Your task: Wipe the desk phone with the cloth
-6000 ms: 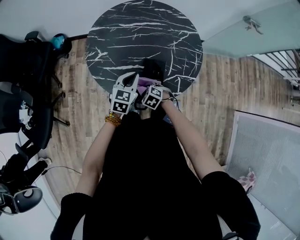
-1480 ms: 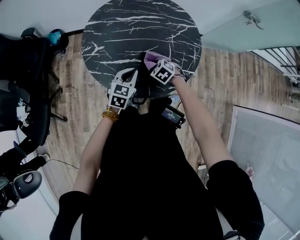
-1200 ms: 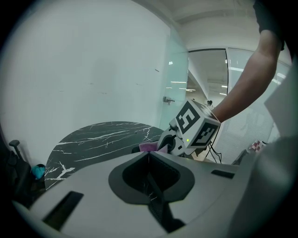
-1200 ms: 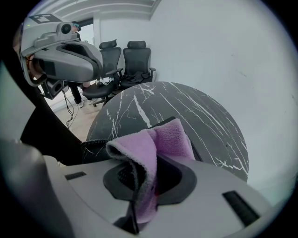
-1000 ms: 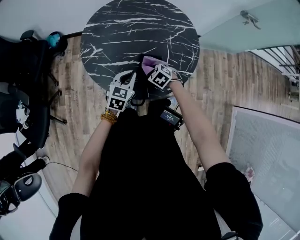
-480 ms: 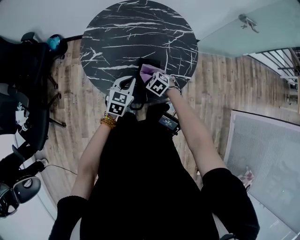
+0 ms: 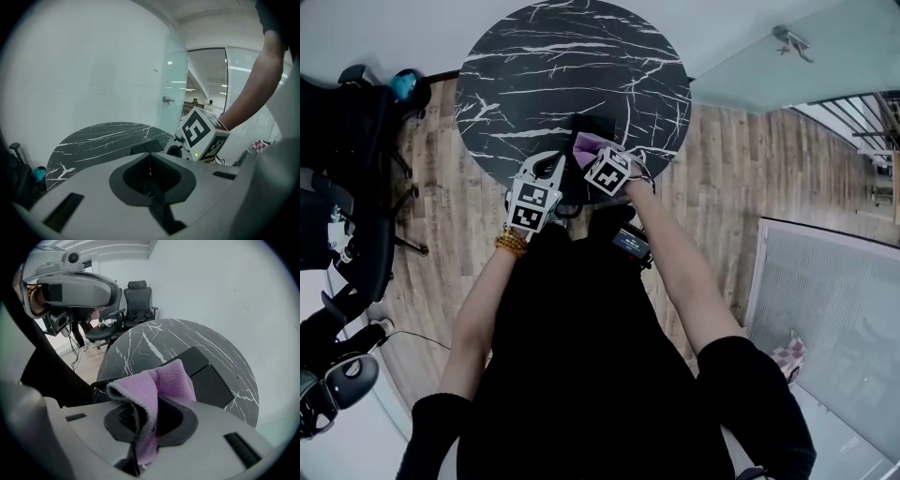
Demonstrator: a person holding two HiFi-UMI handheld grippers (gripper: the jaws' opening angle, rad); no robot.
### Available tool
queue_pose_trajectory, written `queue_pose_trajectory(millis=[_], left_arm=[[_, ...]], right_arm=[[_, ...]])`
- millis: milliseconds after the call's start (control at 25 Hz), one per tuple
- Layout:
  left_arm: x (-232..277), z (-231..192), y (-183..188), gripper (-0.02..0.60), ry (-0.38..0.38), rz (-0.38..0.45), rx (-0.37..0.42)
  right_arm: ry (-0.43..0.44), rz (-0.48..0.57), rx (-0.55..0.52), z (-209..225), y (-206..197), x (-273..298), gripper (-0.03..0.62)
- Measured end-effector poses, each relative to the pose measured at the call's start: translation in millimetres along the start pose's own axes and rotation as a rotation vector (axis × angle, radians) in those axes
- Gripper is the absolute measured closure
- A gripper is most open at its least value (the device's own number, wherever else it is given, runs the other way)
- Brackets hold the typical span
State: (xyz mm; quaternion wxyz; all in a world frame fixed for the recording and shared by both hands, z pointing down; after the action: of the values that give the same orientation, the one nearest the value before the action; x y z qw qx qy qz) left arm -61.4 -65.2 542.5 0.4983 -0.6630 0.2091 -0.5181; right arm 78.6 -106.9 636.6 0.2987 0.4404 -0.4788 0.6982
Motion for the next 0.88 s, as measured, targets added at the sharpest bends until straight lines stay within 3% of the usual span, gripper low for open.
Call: queue_pose_trajectory(millis=[880], left_arm=[[1.7, 3.6, -4.0, 0.568, -0.030, -0.026, 0.019]], right_arm=[[0.036, 0.023, 0.052, -23.9, -13.6, 10.0, 0.536]])
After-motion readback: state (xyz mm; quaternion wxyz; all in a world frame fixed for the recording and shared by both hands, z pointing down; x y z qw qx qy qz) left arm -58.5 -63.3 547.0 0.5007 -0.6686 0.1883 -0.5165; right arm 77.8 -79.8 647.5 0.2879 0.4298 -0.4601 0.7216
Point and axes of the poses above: the fingertips, and each gripper's own axes: x forward along the fingers, z to its right, y out of its top, the point moved 8 cm from there along -x, backward along the fingers, and after that the axes turned 14 degrees about y, right-handed, at the moved point
